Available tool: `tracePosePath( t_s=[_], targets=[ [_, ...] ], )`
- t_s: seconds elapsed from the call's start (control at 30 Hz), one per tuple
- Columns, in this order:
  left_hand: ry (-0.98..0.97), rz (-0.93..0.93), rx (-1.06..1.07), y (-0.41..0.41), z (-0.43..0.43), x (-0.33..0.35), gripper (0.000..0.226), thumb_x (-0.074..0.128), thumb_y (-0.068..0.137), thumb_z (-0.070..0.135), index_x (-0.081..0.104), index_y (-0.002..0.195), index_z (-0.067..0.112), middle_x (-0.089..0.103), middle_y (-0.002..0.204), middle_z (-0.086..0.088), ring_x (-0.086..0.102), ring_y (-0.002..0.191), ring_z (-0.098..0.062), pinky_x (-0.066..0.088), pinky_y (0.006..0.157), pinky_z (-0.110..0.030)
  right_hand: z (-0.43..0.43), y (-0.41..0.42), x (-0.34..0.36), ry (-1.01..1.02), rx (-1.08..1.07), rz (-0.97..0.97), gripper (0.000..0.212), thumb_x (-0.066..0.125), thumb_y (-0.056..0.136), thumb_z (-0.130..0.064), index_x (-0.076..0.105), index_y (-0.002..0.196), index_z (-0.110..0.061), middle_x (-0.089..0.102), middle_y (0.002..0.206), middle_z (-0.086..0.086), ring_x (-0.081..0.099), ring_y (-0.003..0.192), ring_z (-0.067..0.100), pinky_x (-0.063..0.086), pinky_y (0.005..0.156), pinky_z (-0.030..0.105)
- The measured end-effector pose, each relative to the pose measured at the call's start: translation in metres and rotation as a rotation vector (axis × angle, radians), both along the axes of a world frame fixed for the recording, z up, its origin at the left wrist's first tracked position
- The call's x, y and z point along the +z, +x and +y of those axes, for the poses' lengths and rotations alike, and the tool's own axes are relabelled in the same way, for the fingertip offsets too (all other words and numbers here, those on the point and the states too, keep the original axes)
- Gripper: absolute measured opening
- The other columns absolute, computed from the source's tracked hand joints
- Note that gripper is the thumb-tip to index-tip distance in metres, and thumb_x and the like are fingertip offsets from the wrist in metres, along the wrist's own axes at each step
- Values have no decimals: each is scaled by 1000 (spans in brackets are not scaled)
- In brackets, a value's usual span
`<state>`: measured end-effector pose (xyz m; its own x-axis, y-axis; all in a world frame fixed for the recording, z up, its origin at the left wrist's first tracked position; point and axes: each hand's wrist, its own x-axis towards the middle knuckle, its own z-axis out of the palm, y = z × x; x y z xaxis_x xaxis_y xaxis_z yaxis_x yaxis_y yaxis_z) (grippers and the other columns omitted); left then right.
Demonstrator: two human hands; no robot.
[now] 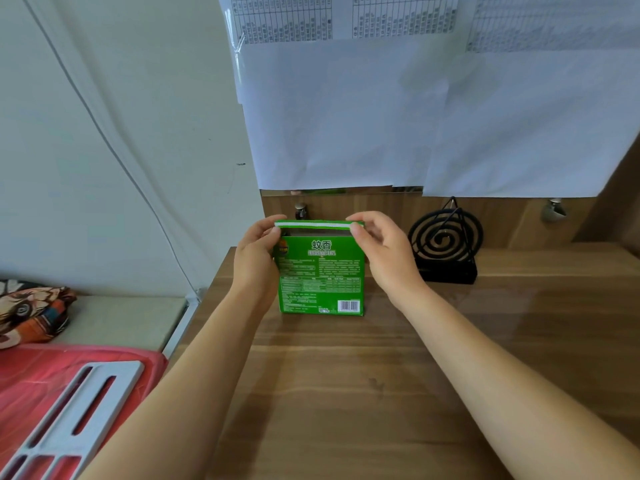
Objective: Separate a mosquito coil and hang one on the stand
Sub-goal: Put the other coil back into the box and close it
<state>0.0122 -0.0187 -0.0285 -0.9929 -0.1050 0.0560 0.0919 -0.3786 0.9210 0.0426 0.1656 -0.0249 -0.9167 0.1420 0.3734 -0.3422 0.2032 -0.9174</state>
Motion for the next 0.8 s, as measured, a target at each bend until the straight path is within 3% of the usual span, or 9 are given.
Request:
tracePosePath(
  t_s=[0.13,0.27,0.37,0.57,0.67,0.8],
  targets=[
    [4,-12,6,0,0,2,19,48,94,8,65,90,15,67,80,-3,63,65,-13,46,61,-28,0,-1,0,-33,11,-38,11,56,98,-15,65,104,-16,66,103,10,63,101,27,52,91,44],
    [-153,67,33,1,2,-2,12,63,92,16,71,87,24,68,79,-1,65,70,-14,52,63,-28,1,-1,0,-61,25,-56,10,55,98,-16,65,100,-18,66,104,13,63,100,30,52,89,46],
    [-184,83,28,1,2,-3,17,65,92,18,72,82,29,70,80,1,65,72,-14,52,62,-29,1,-1,0,-64,23,-60,11,55,98,-15,64,96,-20,67,101,10,64,98,28,52,86,42],
    [-196,75,12,2,-1,-5,14,61,92,15,68,83,22,67,77,1,62,68,-11,48,58,-26,3,-1,-2,-11,26,-16,10,55,98,-16,65,98,-15,67,98,3,64,96,22,52,84,35],
    [-185,64,8,3,0,-6,7,65,85,23,66,79,20,68,80,-2,61,73,-16,48,62,-30,3,1,-4,16,17,20,9,56,98,-15,65,98,-14,66,97,-2,64,97,18,52,86,30],
    [-234,80,34,3,0,-7,12,72,80,31,63,76,23,66,74,3,63,66,-11,50,58,-25,3,3,-5,56,5,73,9,58,97,-14,66,96,-10,66,92,-5,64,92,13,51,82,23]
  ],
)
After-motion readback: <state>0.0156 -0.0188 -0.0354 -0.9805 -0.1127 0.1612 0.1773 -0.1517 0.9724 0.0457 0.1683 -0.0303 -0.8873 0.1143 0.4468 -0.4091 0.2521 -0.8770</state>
